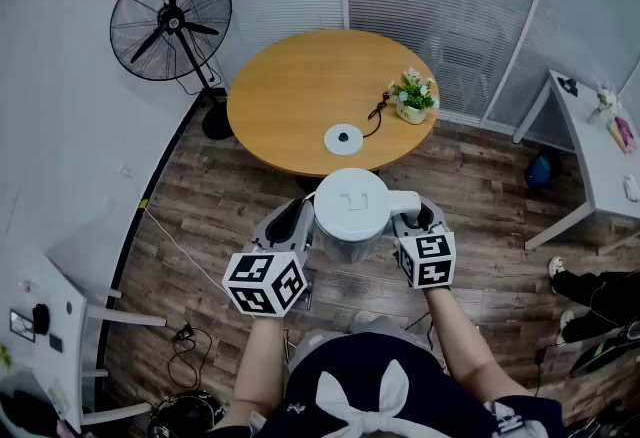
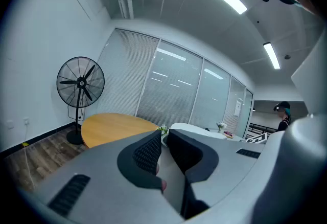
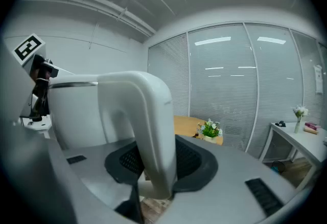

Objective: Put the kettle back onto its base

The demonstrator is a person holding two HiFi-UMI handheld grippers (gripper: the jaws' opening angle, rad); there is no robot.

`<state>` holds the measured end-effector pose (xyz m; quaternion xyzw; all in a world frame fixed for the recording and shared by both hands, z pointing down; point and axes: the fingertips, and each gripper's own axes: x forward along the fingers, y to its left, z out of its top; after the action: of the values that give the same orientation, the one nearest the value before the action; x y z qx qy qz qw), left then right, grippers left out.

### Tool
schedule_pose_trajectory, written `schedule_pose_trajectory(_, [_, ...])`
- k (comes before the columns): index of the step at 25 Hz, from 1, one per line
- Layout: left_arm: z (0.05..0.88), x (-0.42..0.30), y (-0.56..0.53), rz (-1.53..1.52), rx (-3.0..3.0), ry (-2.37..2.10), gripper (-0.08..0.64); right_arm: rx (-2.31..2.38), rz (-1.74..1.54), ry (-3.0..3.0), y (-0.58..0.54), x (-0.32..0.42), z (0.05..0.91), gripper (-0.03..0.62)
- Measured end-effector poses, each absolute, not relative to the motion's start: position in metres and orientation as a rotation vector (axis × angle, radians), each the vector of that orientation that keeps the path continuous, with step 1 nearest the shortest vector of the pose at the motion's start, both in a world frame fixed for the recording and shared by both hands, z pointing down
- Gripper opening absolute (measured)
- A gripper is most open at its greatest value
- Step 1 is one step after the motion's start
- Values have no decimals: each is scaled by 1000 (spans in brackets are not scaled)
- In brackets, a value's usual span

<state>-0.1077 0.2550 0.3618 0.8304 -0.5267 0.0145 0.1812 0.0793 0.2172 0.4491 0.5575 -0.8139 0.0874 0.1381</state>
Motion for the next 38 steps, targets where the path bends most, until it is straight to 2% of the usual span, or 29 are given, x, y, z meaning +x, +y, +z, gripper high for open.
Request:
schedule_pose_trajectory(23, [390, -81, 205, 67, 2247, -1518, 61, 1518, 300, -2376, 164, 105, 475, 140])
schedule_pose_trajectory(38, [400, -92, 90, 64, 2244, -1465, 61, 1548, 346, -2342, 59, 95, 486, 140])
